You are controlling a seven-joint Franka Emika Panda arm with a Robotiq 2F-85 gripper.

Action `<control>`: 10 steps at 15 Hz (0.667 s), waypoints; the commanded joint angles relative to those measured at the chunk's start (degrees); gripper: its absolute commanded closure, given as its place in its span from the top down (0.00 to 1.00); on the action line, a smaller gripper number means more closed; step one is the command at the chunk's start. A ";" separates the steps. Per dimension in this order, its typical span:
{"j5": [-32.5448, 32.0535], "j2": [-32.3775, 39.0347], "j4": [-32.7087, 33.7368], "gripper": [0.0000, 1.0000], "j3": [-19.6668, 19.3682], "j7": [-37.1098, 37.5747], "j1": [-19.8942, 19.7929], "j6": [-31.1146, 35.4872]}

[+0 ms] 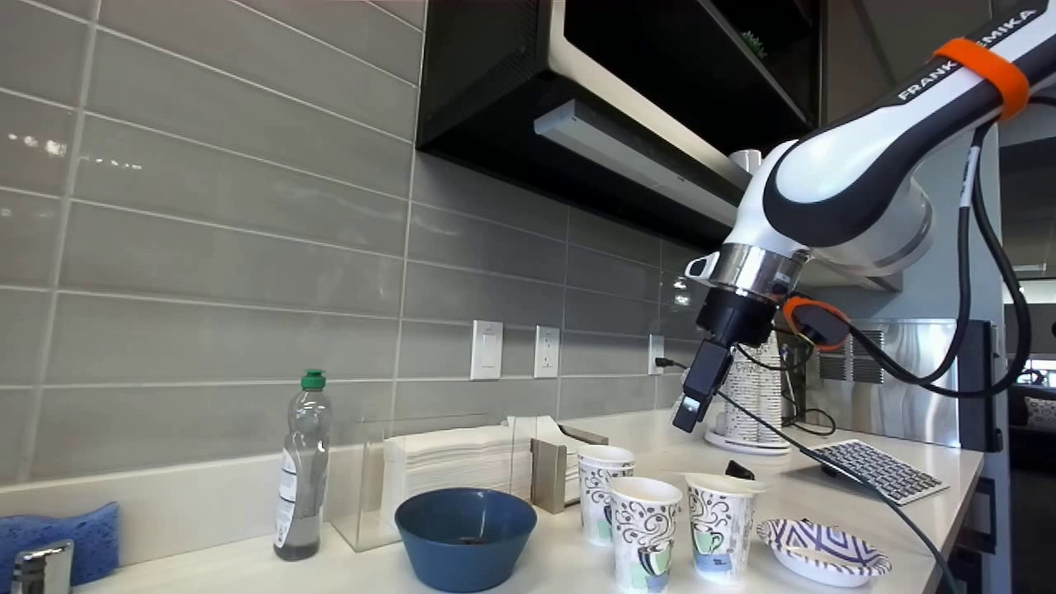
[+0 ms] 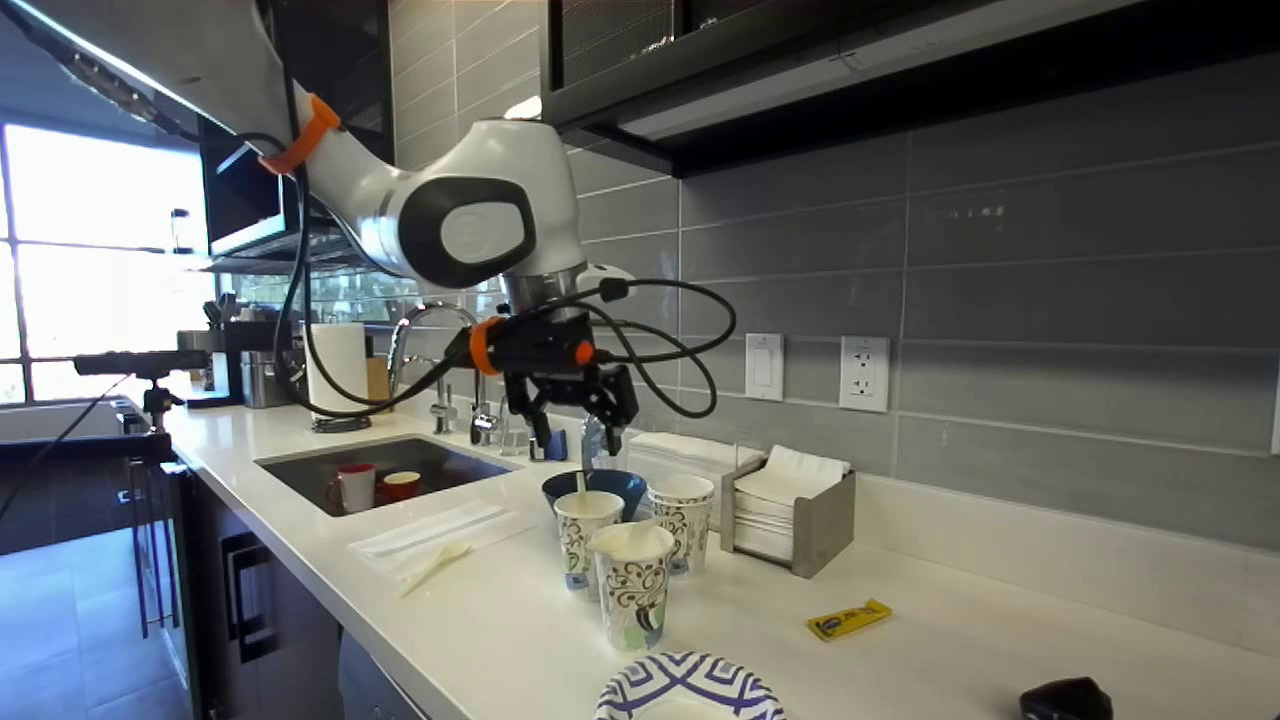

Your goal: Put the utensils placed on top of the coffee cups into the cups

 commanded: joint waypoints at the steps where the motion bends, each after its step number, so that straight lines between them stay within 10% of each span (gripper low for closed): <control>1: -0.97 -0.04 0.04 1.00 -1.50 0.76 1.55 -0.03; 10: -0.93 3.51 0.80 1.00 -5.36 -1.93 0.74 -2.16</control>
